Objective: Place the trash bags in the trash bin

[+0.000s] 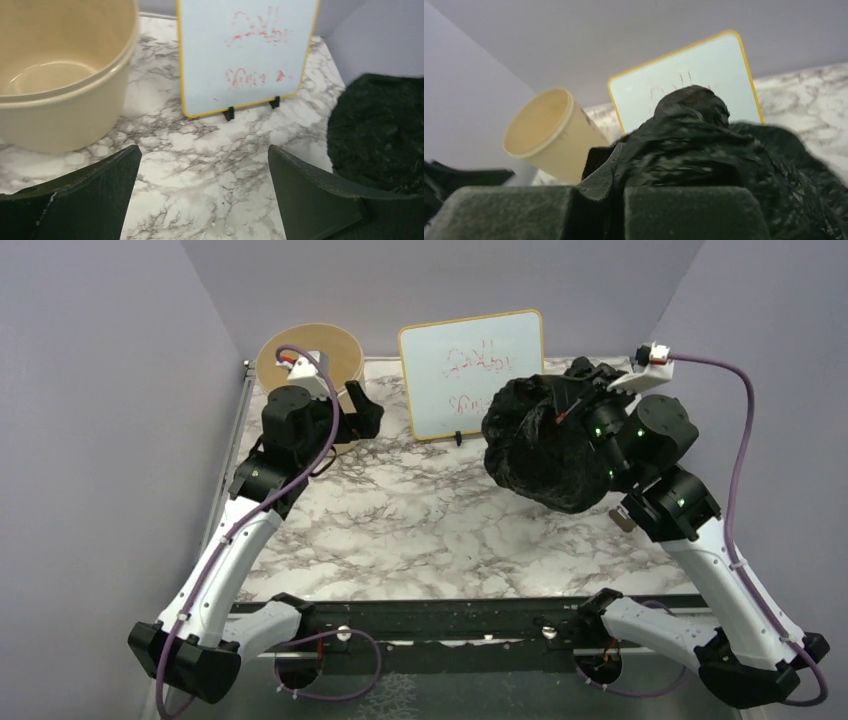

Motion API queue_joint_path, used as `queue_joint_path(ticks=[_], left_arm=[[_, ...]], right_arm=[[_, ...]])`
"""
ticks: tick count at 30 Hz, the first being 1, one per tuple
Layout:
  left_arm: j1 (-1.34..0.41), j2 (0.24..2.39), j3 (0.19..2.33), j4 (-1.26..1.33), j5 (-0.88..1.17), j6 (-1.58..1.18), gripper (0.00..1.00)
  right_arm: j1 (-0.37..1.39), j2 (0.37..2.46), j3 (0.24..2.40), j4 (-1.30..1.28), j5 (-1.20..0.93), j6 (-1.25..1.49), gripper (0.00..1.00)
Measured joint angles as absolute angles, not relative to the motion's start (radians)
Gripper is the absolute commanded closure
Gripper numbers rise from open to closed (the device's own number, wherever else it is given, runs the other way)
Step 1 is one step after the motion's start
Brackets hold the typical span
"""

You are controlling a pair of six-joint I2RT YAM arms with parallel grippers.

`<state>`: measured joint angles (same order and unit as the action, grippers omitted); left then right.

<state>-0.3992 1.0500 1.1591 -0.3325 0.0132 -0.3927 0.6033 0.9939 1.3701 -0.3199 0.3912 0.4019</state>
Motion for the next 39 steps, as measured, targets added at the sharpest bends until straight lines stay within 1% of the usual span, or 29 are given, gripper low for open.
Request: queue_joint_path(ticks=[4, 6, 12, 15, 20, 25, 29, 32, 34, 38, 39], left_arm=[[-0.308, 1.063, 1.185, -0.39, -0.025, -0.441, 0.01], [-0.275, 1.071, 1.215, -0.416, -0.065, -0.454, 0.01], [-0.191, 1.118, 1.324, -0.458, -0.192, -0.466, 0.01], [-0.088, 1.159, 1.345, -0.46, -0.22, -0.472, 0.01], [0.098, 1.257, 1.347, -0.463, -0.188, -0.487, 0.01], [0.183, 1.395, 1.402, -0.483, -0.107, -0.488, 0.02], [0.202, 1.457, 1.449, -0.505, -0.069, -0.477, 0.1], [0.215, 1.502, 1.509, -0.515, -0.032, -0.45, 0.2], [0.221, 1.527, 1.532, -0.512, -0.006, -0.424, 0.21], [0.223, 1.567, 1.534, -0.519, 0.043, -0.375, 0.29], [0.223, 1.575, 1.534, -0.519, 0.052, -0.368, 0.32]], right_arm=[[0.603, 0.906, 1.191, -0.3, 0.372, 0.402, 0.97], [0.603, 0.899, 1.153, -0.322, 0.349, 0.398, 0.97], [0.603, 0.953, 1.224, -0.363, 0.311, 0.381, 0.97], [0.603, 0.932, 1.223, -0.363, 0.299, 0.379, 0.97], [0.603, 0.897, 1.223, -0.363, 0.281, 0.38, 0.97], [0.603, 0.891, 1.223, -0.363, 0.268, 0.379, 0.97], [0.603, 0.891, 1.223, -0.362, 0.268, 0.373, 0.97], [0.603, 0.892, 1.223, -0.361, 0.265, 0.373, 0.97], [0.603, 0.894, 1.223, -0.36, 0.256, 0.372, 0.97], [0.603, 0.91, 1.223, -0.361, 0.237, 0.363, 0.99], [0.603, 0.915, 1.223, -0.362, 0.236, 0.361, 0.99]])
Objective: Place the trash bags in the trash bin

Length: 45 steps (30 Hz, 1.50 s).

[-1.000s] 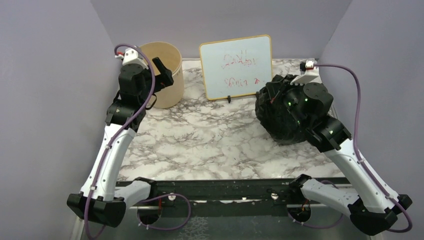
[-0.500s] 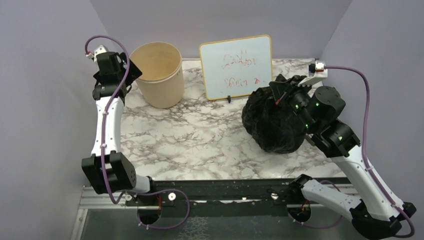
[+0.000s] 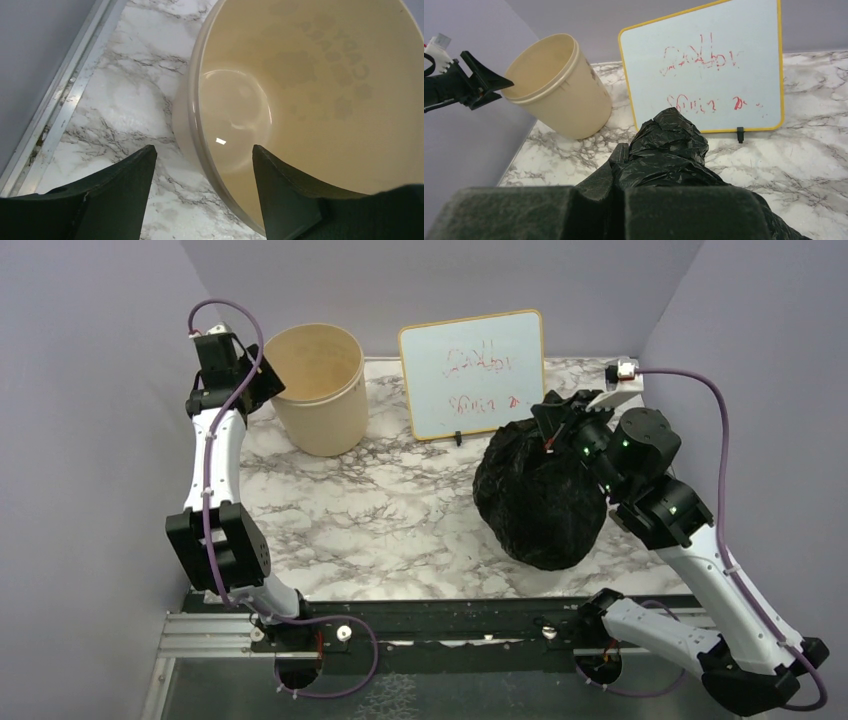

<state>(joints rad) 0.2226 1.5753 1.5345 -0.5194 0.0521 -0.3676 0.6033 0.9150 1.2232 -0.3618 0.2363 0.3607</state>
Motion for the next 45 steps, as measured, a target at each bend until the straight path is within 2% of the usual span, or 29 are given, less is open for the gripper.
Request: queue_joint_path(ticks=[7, 10, 14, 22, 30, 38, 45], left_arm=[[0.223, 1.633, 1.534, -0.537, 0.123, -0.314, 0.57], [0.223, 1.629, 1.535, -0.542, 0.129, -0.297, 0.63], [0.223, 1.626, 1.538, -0.555, 0.129, -0.285, 0.83], [0.221, 1.591, 1.538, -0.618, 0.137, -0.236, 1.0], [0.223, 1.493, 1.534, -0.664, 0.2, -0.183, 1.0], [0.208, 1.369, 1.483, -0.667, 0.508, -0.17, 1.0], [0.056, 1.34, 1.353, -0.701, 0.644, -0.116, 1.0]], right_arm=[[0.603, 0.923, 1.235, -0.373, 0.234, 0.35, 0.99], [0.603, 0.924, 1.253, -0.377, 0.233, 0.347, 0.99], [0.603, 0.92, 1.258, -0.376, 0.234, 0.348, 0.99], [0.603, 0.869, 1.236, -0.367, 0.237, 0.362, 0.99], [0.603, 0.815, 1.184, -0.339, 0.287, 0.392, 0.99], [0.603, 0.822, 1.177, -0.34, 0.302, 0.401, 0.99], [0.603, 0.755, 1.129, -0.33, 0.368, 0.43, 0.99]])
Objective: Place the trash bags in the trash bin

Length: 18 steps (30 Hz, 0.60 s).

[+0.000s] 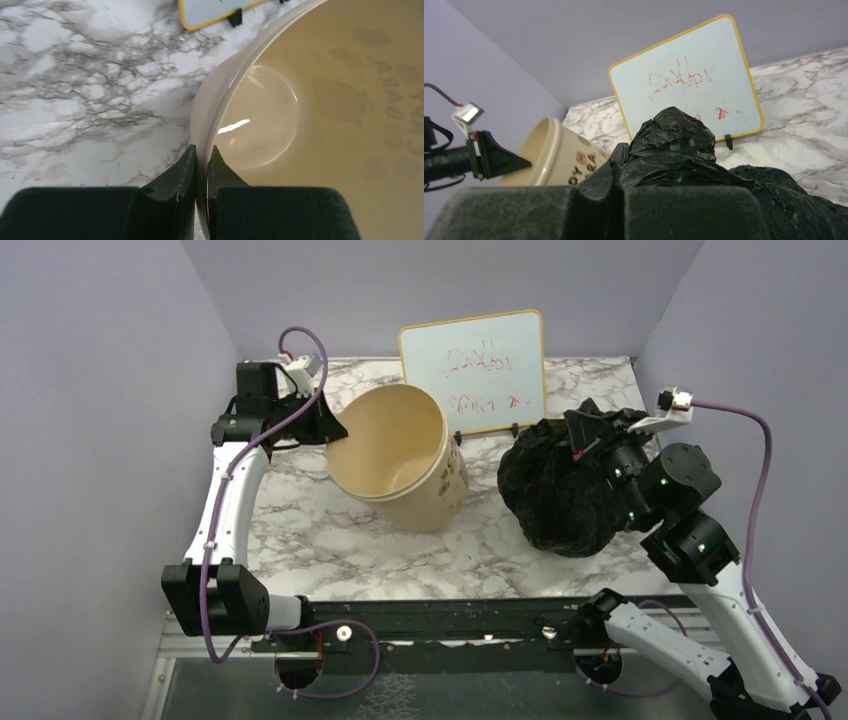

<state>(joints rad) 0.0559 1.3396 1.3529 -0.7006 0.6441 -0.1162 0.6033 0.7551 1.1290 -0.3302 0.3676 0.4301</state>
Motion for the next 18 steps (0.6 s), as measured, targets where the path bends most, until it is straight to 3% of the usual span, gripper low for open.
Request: queue_joint_path(ticks=[7, 18], left_arm=[[-0.097, 1.337, 1.369, -0.809, 0.6, -0.054, 1.0], [-0.176, 1.36, 1.401, -0.88, 0.391, -0.022, 0.99]], right_arm=[[0.603, 0.748, 1.145, -0.323, 0.406, 0.437, 0.99], [0.603, 0.767, 1.145, -0.323, 0.406, 0.471, 0.99]])
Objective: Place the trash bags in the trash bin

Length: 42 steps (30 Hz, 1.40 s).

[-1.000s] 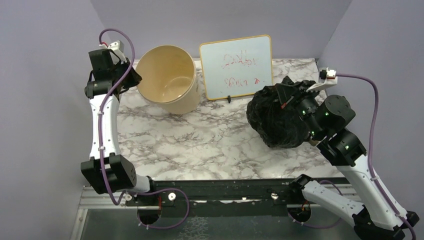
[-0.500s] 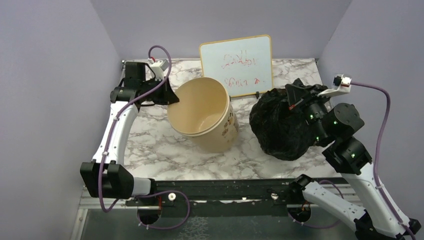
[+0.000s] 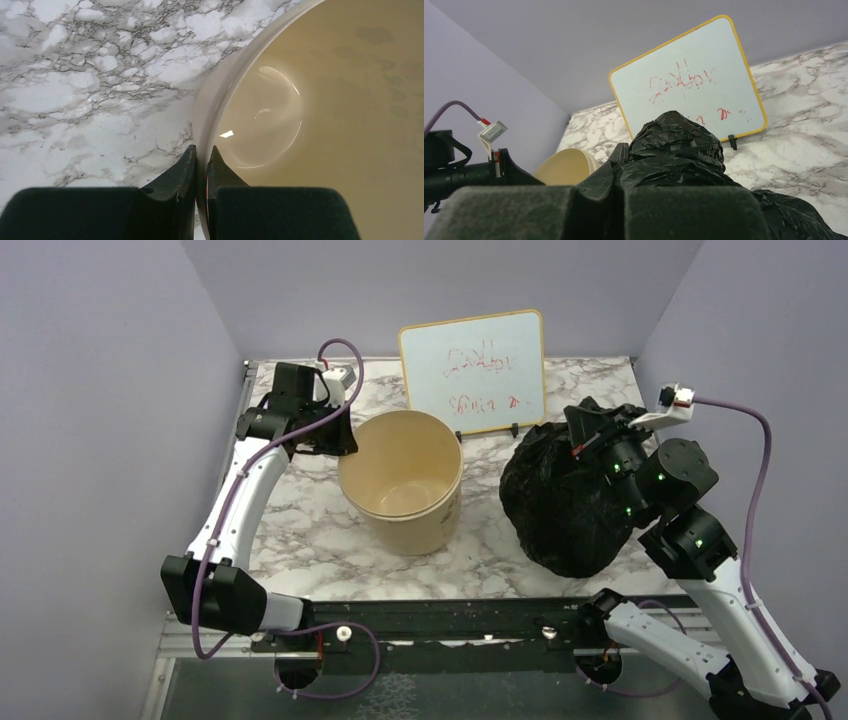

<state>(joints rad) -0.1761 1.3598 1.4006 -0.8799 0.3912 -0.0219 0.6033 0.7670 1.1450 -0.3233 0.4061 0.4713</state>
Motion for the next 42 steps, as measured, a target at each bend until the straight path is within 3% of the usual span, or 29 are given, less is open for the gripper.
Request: queue_joint_path(ticks=[19, 22, 32, 36, 42], left_arm=[[-0.274, 1.39, 1.459, -0.862, 0.181, -0.124, 1.0], [-0.275, 1.391, 1.458, -0.862, 0.163, -0.123, 0.96], [-0.291, 1.39, 1.434, -0.852, 0.167, -0.128, 0.61], [-0.291, 1.389, 1.434, -0.846, 0.161, -0.13, 0.42], [-0.291, 1.362, 1.435, -0.838, 0.142, -0.138, 0.36]], right_arm=[[0.603, 0.811, 1.149, -0.342, 0.407, 0.482, 0.99], [0.603, 0.817, 1.151, -0.346, 0.408, 0.483, 0.99], [0.603, 0.824, 1.146, -0.337, 0.422, 0.496, 0.99], [0.603, 0.844, 1.146, -0.339, 0.422, 0.497, 0.99], [0.603, 0.851, 1.149, -0.34, 0.413, 0.496, 0.99]])
